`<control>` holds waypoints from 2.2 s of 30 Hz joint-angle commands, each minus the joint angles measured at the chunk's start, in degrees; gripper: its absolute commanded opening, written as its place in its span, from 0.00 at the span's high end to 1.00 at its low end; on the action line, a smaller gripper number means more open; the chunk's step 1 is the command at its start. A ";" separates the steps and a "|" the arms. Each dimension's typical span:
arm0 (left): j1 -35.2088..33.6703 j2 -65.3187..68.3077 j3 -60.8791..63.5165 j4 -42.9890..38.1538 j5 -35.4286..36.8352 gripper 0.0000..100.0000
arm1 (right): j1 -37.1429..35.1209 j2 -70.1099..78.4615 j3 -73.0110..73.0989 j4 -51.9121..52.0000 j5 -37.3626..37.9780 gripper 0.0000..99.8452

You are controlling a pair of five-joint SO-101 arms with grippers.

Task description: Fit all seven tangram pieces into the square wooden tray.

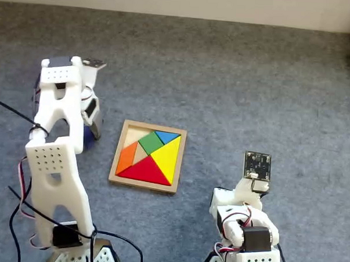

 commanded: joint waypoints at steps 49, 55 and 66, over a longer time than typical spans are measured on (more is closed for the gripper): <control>16.48 -20.53 16.40 -6.86 -3.08 0.78 | 0.13 -0.92 7.43 0.40 0.53 1.00; 16.48 -23.78 16.75 -6.77 1.85 0.81 | 0.13 -0.84 7.34 0.40 0.53 1.00; 15.34 -46.11 31.60 -7.21 6.86 1.00 | 0.22 -0.84 7.34 0.40 0.44 1.00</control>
